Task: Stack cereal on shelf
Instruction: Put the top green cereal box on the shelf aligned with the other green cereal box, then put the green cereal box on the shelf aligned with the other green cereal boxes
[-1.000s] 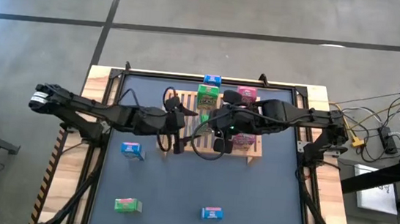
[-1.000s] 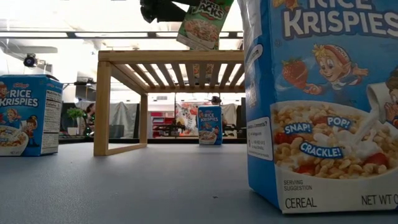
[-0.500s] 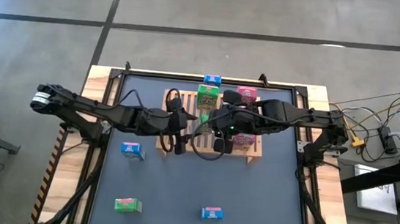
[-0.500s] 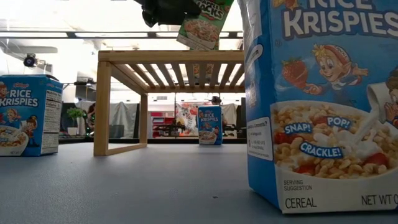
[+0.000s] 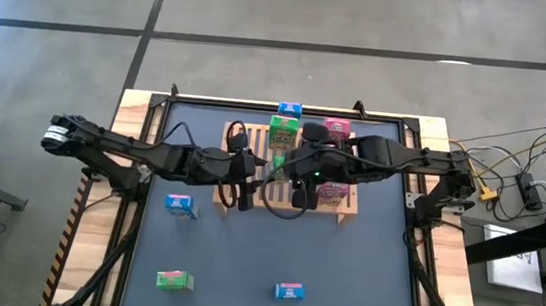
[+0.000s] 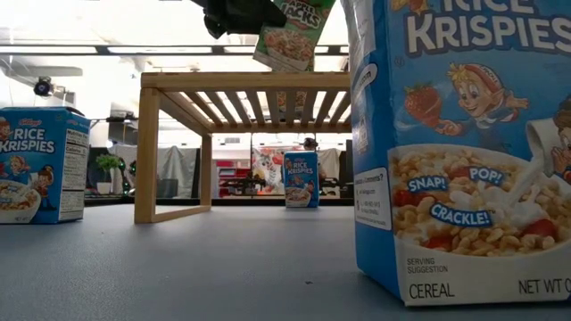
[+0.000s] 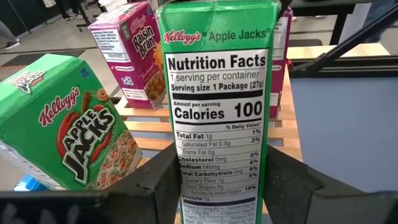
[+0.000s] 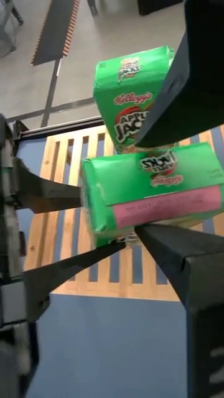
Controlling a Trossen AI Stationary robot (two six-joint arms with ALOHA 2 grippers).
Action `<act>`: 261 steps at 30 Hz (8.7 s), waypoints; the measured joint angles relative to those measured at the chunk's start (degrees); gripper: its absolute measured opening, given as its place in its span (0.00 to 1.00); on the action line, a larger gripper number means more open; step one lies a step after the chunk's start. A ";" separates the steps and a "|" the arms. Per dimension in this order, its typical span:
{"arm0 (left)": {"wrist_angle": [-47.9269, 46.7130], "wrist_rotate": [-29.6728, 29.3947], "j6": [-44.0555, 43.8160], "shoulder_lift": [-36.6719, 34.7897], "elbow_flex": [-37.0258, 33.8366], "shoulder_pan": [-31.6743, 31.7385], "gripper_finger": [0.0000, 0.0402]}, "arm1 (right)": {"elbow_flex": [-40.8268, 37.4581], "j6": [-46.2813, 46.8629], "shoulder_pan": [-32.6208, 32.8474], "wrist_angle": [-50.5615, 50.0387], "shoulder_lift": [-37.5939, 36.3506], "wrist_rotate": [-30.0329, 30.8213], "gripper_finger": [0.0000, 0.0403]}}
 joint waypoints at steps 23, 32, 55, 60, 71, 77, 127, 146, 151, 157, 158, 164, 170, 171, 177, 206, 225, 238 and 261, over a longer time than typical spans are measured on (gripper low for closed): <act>33.05 19.65 1.97 -6.10 -18.00 7.53 0.43 | -9.50 -12.01 15.42 25.32 -17.63 -0.54 0.57; 34.30 21.06 2.89 -4.69 -18.05 9.18 0.43 | -37.37 -14.60 19.65 51.00 -31.79 -3.20 0.57; 41.89 24.15 1.94 4.24 -18.43 14.96 0.43 | -66.65 -18.28 20.76 79.83 -53.19 -12.07 0.57; 41.98 24.17 1.93 4.92 -18.57 15.72 0.43 | -67.03 -17.92 20.76 79.84 -53.32 -12.05 0.57; 41.86 24.15 1.92 4.74 -19.93 16.33 0.43 | -67.14 -17.94 20.76 79.17 -53.28 -12.02 0.57; 41.85 24.15 1.92 4.74 -20.18 16.43 0.43 | -67.19 -17.92 20.76 79.10 -53.25 -12.00 0.57; 44.15 25.42 1.33 7.17 -20.22 17.18 0.43 | -67.21 -17.44 20.74 77.68 -53.13 -11.85 0.57; 36.57 25.37 0.17 5.06 -20.39 17.16 0.62 | -67.21 -17.05 20.74 77.66 -53.13 -11.86 0.57; 29.01 25.35 0.23 -0.19 -20.37 17.16 0.64 | -67.21 -17.00 20.74 77.64 -53.11 -11.87 0.57; 16.53 25.23 0.12 -9.63 -20.28 15.94 0.65 | -67.21 -17.01 20.74 77.54 -53.11 -11.88 0.57; 13.64 25.04 -0.28 -11.43 -20.10 15.30 0.65 | -67.21 -17.01 20.74 77.48 -53.11 -11.89 0.57; -2.11 18.11 -3.94 -19.79 -17.74 3.80 0.65 | -67.21 -17.03 20.74 76.24 -53.10 -11.89 0.57; -12.30 -3.56 -10.71 -19.42 -11.75 -16.66 0.65 | -67.21 -17.46 20.74 76.35 -52.61 -11.89 0.57; -13.33 -5.33 -12.09 -18.63 -10.60 -19.43 0.65 | -67.21 -17.46 20.74 76.42 -52.50 -11.89 0.57; -22.58 -8.00 -25.90 -11.59 -3.76 -30.26 0.65 | -67.21 -16.70 20.74 76.41 -51.94 -11.89 0.57; -69.74 1.19 -73.56 21.51 30.99 -55.79 0.65 | -67.21 -11.06 20.76 84.55 -41.14 -12.04 0.57; -49.66 -4.19 -73.12 7.37 10.59 -57.13 0.65 | -67.21 -9.52 21.00 83.99 -41.97 -12.04 0.57; -43.79 -3.45 -71.98 6.58 1.18 -57.13 0.65 | -67.21 -10.04 21.00 83.52 -42.03 -12.02 0.57; -40.23 0.18 -72.59 11.34 1.11 -57.02 0.53 | -67.21 -11.47 21.00 81.92 -42.07 -12.00 0.57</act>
